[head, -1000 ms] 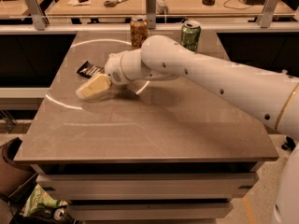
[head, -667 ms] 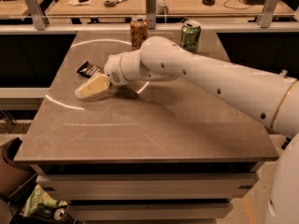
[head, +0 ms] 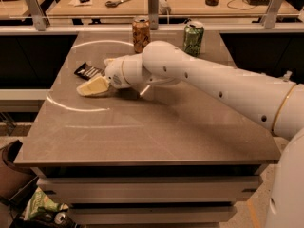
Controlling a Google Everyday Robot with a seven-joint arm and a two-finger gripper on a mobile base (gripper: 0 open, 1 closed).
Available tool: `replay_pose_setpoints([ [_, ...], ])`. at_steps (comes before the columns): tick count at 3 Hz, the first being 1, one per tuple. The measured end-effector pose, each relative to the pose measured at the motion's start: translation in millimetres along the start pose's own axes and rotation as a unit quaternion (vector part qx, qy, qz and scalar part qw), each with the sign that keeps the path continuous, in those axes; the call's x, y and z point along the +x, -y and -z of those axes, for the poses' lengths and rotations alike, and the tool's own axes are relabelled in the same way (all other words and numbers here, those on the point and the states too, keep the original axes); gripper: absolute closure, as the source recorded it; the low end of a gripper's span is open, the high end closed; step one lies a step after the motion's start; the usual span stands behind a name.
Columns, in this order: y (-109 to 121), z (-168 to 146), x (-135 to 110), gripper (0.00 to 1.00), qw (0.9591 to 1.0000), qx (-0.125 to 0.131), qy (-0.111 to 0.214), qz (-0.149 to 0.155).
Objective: Pick rxbar chocolate
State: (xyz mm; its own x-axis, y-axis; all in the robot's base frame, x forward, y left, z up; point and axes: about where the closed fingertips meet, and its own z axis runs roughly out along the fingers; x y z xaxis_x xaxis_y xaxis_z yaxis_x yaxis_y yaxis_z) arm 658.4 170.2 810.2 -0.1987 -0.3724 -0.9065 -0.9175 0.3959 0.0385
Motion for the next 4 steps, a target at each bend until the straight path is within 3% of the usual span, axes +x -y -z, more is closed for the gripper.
replay_pose_setpoints([
  [2,-0.4,4.0,-8.8,0.88,1.0000,0.000,0.000,0.000],
  [3,-0.6,4.3,-9.6,1.00,1.0000,0.000,0.000,0.000],
  [4,-0.7,4.3,-9.9,1.00,1.0000,0.000,0.000,0.000],
])
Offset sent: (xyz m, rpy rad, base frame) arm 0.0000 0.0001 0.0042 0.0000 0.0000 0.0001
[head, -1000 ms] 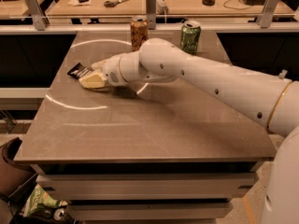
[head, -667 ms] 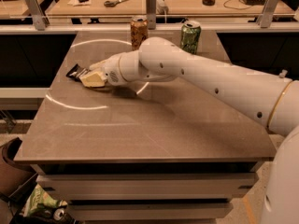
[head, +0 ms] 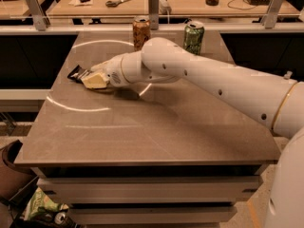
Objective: Pick rxbar chocolate
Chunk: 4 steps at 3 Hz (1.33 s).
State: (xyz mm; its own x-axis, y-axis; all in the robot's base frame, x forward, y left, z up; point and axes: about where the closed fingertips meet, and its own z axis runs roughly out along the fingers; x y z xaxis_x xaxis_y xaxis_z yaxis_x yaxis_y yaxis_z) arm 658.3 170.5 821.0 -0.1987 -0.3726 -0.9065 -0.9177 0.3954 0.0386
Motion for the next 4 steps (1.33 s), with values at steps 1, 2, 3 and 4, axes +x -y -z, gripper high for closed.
replay_pose_setpoints([
  [1,0.0,0.1,-0.2,1.00,1.0000,0.000,0.000,0.000],
  [2,0.0,0.2,-0.3,1.00,1.0000,0.000,0.000,0.000],
  [3,0.0,0.2,-0.3,1.00,1.0000,0.000,0.000,0.000],
  [4,0.0,0.3,-0.5,1.00,1.0000,0.000,0.000,0.000],
])
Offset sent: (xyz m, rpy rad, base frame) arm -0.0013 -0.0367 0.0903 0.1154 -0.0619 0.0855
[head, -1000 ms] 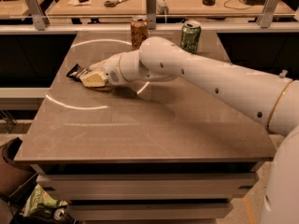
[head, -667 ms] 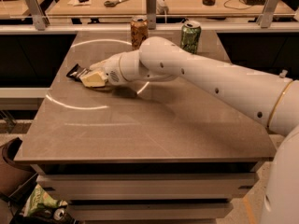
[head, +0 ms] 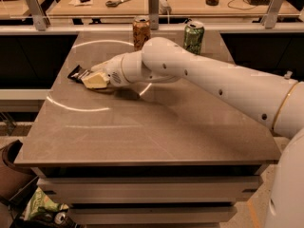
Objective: Pick rxbar chocolate
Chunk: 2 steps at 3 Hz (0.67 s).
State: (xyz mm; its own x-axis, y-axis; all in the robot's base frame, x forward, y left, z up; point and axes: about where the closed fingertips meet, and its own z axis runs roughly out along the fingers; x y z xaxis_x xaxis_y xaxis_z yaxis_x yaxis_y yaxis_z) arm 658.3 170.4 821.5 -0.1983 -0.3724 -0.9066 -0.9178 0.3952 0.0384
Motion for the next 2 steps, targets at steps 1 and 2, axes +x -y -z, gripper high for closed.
replay_pose_setpoints([
  [1,-1.5,29.8,-44.4,1.00,0.9995,0.005,0.001,0.030],
  [2,-5.1,33.6,-51.2,1.00,0.9994,0.001,0.001,0.035],
])
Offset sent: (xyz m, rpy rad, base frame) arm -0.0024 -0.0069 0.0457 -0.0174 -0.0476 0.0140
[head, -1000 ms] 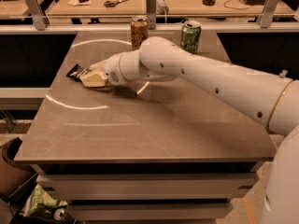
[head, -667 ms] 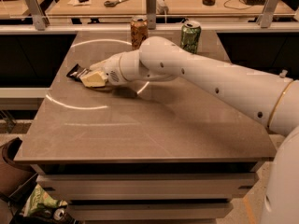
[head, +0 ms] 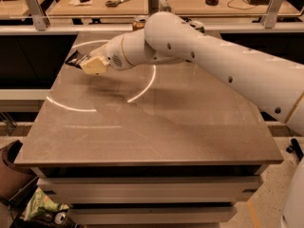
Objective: Pick rxbar chocolate
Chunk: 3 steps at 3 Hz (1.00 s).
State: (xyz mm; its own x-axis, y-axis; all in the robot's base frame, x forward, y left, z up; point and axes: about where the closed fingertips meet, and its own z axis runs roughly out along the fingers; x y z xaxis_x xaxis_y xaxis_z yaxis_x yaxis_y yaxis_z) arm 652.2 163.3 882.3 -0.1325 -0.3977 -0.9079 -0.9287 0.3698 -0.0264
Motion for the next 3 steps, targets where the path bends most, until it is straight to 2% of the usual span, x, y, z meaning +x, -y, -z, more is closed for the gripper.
replay_pose_setpoints([
  [1,0.8,3.0,-4.6,1.00,0.9999,-0.004,0.016,0.002],
  [2,1.8,16.3,-21.2,1.00,0.9992,-0.003,0.034,0.018],
  [3,1.7,46.8,-58.1,1.00,0.9979,0.013,0.038,0.050],
])
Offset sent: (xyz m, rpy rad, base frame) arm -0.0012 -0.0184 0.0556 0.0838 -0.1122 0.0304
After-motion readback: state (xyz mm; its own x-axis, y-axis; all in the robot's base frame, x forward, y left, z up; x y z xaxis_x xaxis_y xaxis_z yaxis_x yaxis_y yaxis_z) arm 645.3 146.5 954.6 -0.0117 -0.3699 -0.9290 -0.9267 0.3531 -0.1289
